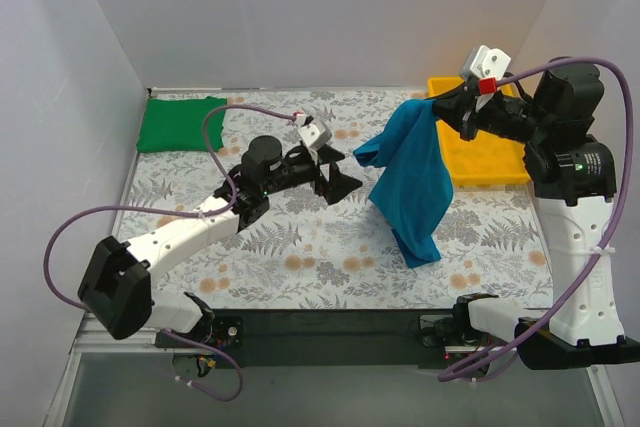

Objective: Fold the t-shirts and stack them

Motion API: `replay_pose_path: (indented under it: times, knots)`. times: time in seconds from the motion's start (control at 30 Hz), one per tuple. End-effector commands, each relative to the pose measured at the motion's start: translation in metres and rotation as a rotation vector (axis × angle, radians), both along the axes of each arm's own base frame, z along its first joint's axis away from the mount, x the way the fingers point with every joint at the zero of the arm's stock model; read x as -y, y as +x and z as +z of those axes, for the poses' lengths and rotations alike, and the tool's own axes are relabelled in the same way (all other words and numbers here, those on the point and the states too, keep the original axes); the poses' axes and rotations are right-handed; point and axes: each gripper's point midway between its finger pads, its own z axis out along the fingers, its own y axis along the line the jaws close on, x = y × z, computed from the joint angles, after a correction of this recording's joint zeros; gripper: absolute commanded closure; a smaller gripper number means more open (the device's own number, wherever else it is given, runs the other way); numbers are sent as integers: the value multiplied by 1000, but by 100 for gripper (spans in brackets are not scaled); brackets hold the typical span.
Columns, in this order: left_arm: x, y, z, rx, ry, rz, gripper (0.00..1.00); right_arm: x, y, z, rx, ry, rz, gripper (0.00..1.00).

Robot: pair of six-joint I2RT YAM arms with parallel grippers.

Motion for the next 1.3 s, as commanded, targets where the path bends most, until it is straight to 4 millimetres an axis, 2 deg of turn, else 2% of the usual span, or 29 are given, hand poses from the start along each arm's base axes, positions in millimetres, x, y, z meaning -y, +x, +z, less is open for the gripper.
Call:
replay_pose_path:
  times: [0.0, 0.03, 0.1, 0.13, 0.2, 0.23, 0.27, 0.3, 0.4, 0.43, 0.47, 0.5, 0.57, 0.6, 0.67, 0.7, 0.77, 0.8, 0.9, 0.93, 1.07, 1.2, 1.27]
  knots:
    - [17, 24, 33, 100, -55, 11, 14, 1, -8, 11, 68, 7, 12, 99]
    - [21, 26, 40, 112, -77, -2, 14, 1, -7, 10, 65, 5, 9, 99]
    - [29, 30, 36, 88, -87, -17, 14, 3, -9, 8, 64, 3, 5, 99]
    - [32, 30, 40, 92, -100, -31, 15, 3, -9, 6, 63, 3, 5, 99]
    - [38, 31, 35, 73, -97, -52, 22, 3, -10, 4, 61, 0, 2, 99]
    - [40, 30, 40, 77, -107, -63, 26, 4, -9, 3, 59, -1, -2, 99]
    - [42, 26, 41, 73, -111, -93, 34, 4, -10, 2, 59, -3, -4, 99]
    - [45, 26, 41, 69, -111, -107, 56, 5, -9, 1, 60, -4, -10, 99]
    - [47, 21, 55, 75, -128, -137, 96, 8, -6, -1, 60, -11, -33, 99]
    - [44, 22, 59, 67, -119, -118, 100, 12, -1, -2, 64, -18, -66, 99]
    - [41, 25, 74, 112, -122, -93, 100, 16, 2, 1, 76, -22, -96, 99]
    - [26, 30, 102, 163, -153, -5, 100, 20, 7, 3, 83, -26, -130, 99]
    - [8, 30, 138, 256, -187, 75, 100, 34, 23, 10, 104, -36, -237, 99]
    - [-10, 25, 179, 324, -237, 139, 100, 41, 30, 13, 113, -42, -282, 99]
    - [-27, 18, 217, 392, -271, 186, 100, 44, 37, 21, 134, -45, -308, 99]
    - [-41, 5, 260, 449, -332, 202, 100, 45, 38, 25, 140, -44, -313, 99]
    - [-55, -4, 290, 475, -376, 235, 100, 44, 42, 32, 153, -40, -314, 99]
    - [-68, -19, 317, 519, -427, 238, 100, 44, 40, 43, 176, -30, -310, 99]
    - [-87, -40, 354, 577, -497, 244, 100, 46, 38, 62, 226, -22, -324, 99]
    - [-96, -49, 372, 607, -530, 247, 100, 49, 38, 66, 240, -22, -339, 99]
    - [-109, -67, 398, 664, -567, 237, 100, 50, 37, 70, 253, -21, -344, 99]
    - [-105, -75, 397, 660, -553, 190, 100, 32, 26, 53, 186, 5, -226, 99]
    - [-103, -79, 392, 645, -547, 166, 100, 13, 14, 34, 121, 19, -89, 99]
